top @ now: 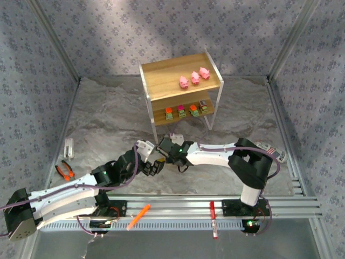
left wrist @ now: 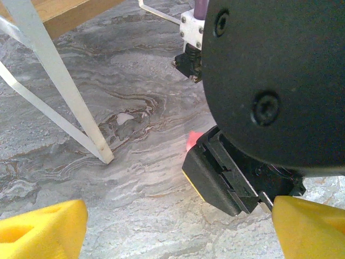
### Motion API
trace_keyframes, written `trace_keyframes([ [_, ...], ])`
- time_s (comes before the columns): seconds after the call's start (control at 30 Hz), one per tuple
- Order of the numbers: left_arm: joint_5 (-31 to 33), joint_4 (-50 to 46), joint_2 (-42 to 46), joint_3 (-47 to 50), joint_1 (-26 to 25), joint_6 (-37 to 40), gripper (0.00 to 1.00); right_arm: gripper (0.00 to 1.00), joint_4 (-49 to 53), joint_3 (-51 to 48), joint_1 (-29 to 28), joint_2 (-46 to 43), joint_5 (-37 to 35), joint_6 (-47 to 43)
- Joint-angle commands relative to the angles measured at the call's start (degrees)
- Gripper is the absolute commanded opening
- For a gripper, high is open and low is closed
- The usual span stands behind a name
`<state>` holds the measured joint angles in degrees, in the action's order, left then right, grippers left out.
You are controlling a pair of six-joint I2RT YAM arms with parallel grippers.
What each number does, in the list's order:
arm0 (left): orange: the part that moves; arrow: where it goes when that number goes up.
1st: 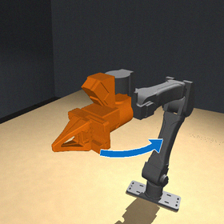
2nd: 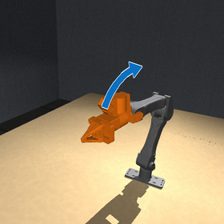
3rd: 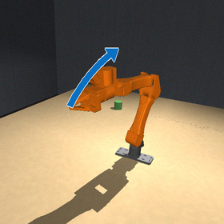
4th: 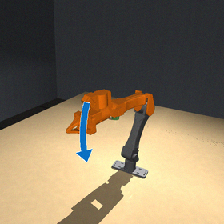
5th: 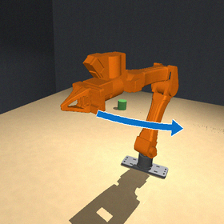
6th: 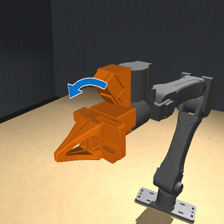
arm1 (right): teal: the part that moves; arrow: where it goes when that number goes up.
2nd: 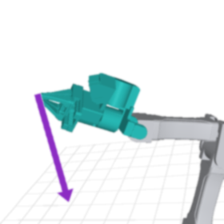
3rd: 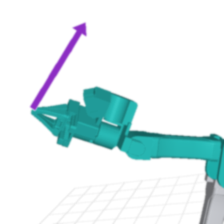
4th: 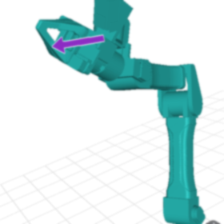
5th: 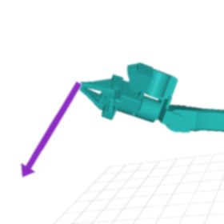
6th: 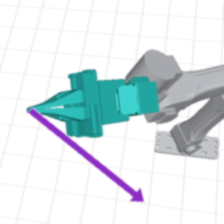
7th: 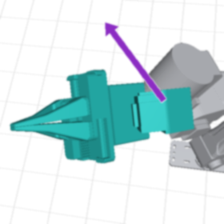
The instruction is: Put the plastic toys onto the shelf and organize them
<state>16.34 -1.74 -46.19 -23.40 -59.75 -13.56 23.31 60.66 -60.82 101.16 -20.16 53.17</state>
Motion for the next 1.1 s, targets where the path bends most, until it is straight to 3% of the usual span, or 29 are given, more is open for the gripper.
trace_keyframes([
  [0.0, 0.32, 0.02, -0.01, 0.19, -0.02, -0.5, 0.89, 0.54, -0.22, 0.07, 0.46, 1.27, -1.2, 0.97],
  [1.07, -0.88, 0.42, -1.18, 0.0, 0.68, -0.68, 0.89, 0.43, 0.81, 2.99, 1.52, 4.39, -2.07, -1.4],
])
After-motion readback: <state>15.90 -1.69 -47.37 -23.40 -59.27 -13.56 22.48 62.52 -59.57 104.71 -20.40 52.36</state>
